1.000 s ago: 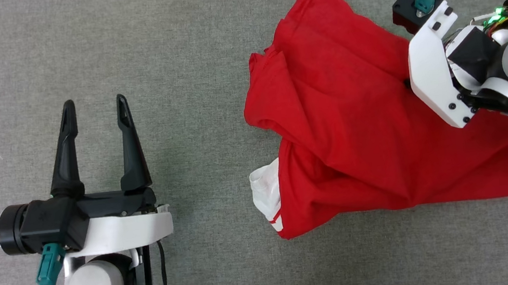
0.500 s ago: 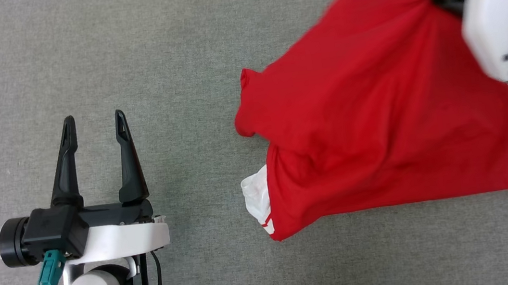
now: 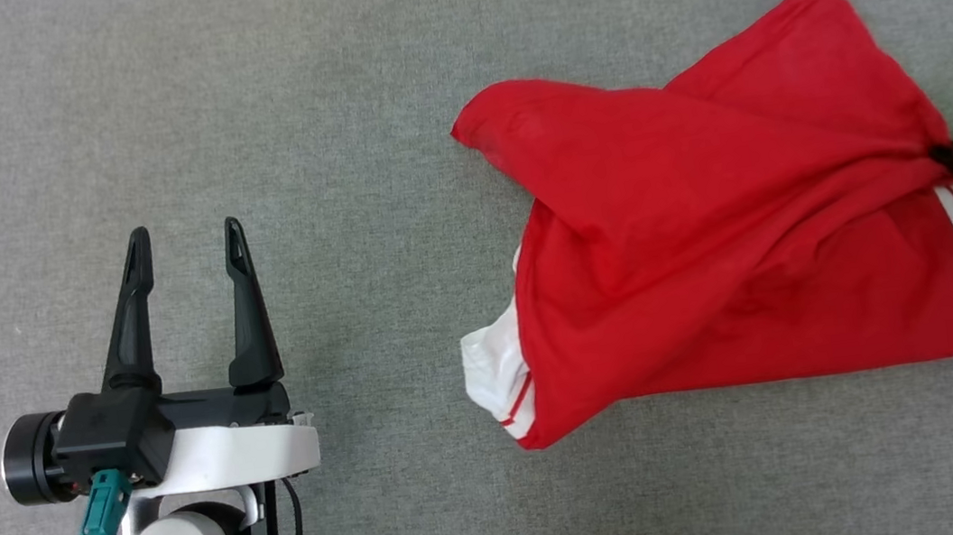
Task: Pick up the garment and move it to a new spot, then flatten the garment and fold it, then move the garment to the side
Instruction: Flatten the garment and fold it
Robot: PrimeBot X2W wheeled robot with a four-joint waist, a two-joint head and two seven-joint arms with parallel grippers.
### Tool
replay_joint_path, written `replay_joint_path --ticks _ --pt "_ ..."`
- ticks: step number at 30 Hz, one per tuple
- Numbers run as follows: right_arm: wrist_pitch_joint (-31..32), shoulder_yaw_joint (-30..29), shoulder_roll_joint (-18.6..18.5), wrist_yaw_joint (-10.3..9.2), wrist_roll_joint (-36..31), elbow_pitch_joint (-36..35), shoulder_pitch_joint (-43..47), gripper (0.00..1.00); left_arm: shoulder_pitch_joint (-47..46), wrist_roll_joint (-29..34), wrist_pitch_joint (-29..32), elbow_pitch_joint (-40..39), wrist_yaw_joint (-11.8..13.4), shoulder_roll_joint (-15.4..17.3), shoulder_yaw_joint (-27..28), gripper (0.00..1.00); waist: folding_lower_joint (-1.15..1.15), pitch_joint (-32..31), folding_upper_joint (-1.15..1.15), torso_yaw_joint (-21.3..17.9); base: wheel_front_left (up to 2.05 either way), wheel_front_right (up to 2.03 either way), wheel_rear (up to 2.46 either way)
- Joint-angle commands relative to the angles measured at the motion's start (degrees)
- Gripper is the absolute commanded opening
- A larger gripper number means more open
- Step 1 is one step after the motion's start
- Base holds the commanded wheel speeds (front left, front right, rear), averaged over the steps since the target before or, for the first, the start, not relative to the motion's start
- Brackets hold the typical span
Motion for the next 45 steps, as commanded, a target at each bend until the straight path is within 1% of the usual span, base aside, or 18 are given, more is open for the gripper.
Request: replay_joint_path --ticks 1,5,7,9,13,16,19,21,26,29,34,36,39,40,45 --pt "-2.03 -0.84 0.58 -0.02 -1.10 -0.41 0.62 1.00 -0.04 0.56 -0.15 0.17 -0.31 0.02 0.20 1.00 0.00 -0.94 0.00 -0.31 0.00 0.00 0.00" --pt "-10.01 -3.71 0.24 -0.02 -4.94 -3.75 0.80 1.00 -0.53 1.20 -0.15 0.87 -1.32 0.79 0.79 1.00 0.00 -3.47 0.00 -0.93 0.00 0.00 0.00" --pt "-14.78 -6.70 0.50 -0.03 -6.79 -5.82 1.38 1.00 -1.27 1.37 -0.15 1.53 -2.20 1.59 0.93 1.00 0.00 -4.86 0.00 -1.28 0.00 0.00 0.00" --pt "-19.46 -10.42 1.68 -0.02 -8.80 -7.64 2.68 1.00 -2.40 1.71 -0.14 2.47 -3.08 2.67 0.84 1.00 0.00 -6.06 0.00 -1.58 0.00 0.00 0.00" --pt "-26.04 -18.47 4.73 -0.03 -13.63 -12.45 6.76 1.00 -6.50 2.46 -0.10 5.17 -4.92 5.83 -0.43 1.00 0.00 -8.03 0.00 -2.06 0.00 0.00 0.00" --pt "-28.85 -25.41 8.74 -0.03 -18.32 -16.84 11.47 1.00 -11.40 2.02 3.01 7.18 -6.08 8.32 -2.28 1.00 0.00 -8.83 0.00 -2.46 0.00 0.00 0.00" --pt "-29.97 -31.75 12.92 -0.03 -23.15 -22.08 16.44 1.00 -15.84 0.39 8.84 9.09 -6.90 11.16 -5.79 1.00 0.00 -9.08 0.00 -2.90 0.00 0.00 0.00" --pt "-29.48 -34.47 15.53 -0.02 -25.96 -25.75 20.09 1.00 -19.05 -1.64 14.03 9.93 -7.14 13.83 -9.56 1.00 0.00 -9.11 0.00 -3.31 0.00 0.00 0.00" --pt "-27.46 -38.81 20.21 -0.02 -30.20 -33.84 26.83 1.00 -28.30 -12.49 27.55 8.86 -7.15 21.80 -22.07 1.00 0.00 -8.64 0.00 -4.24 0.00 0.00 0.00" --pt "-26.50 -39.58 21.85 -0.03 -31.52 -36.94 28.96 1.00 -33.30 -20.28 36.94 8.40 -7.16 26.57 -30.18 1.00 0.00 -8.19 0.00 -5.21 0.00 0.00 0.00" --pt "-25.94 -40.19 23.41 -0.02 -32.69 -39.58 30.63 1.00 -39.12 -33.04 51.30 6.43 -7.16 32.42 -42.73 1.00 0.00 -7.52 0.00 -6.60 0.00 0.00 0.00" --pt "-25.74 -40.14 23.68 -0.03 -33.07 -40.18 30.88 1.00 -40.93 -36.78 55.34 5.68 -7.16 34.26 -47.10 1.00 0.00 -7.10 0.00 -7.23 0.00 0.00 0.00" --pt "-25.71 -39.94 23.91 -0.03 -33.39 -40.77 30.57 1.00 -43.25 -41.17 59.21 4.75 -7.17 36.53 -53.09 1.00 0.00 -6.35 0.00 -8.08 0.00 0.00 0.00" --pt "-25.71 -39.94 23.91 -0.03 -33.39 -40.77 30.57 1.00 -43.25 -41.17 59.21 4.75 -7.17 36.53 -53.09 1.00 0.00 -6.35 0.00 -8.08 0.00 0.00 0.00" --pt "-25.53 -39.76 24.24 -0.02 -33.60 -40.88 29.46 1.00 -46.01 -45.62 62.70 3.95 -7.17 38.49 -62.35 1.00 0.00 -4.92 0.00 -9.27 0.00 0.00 0.00"
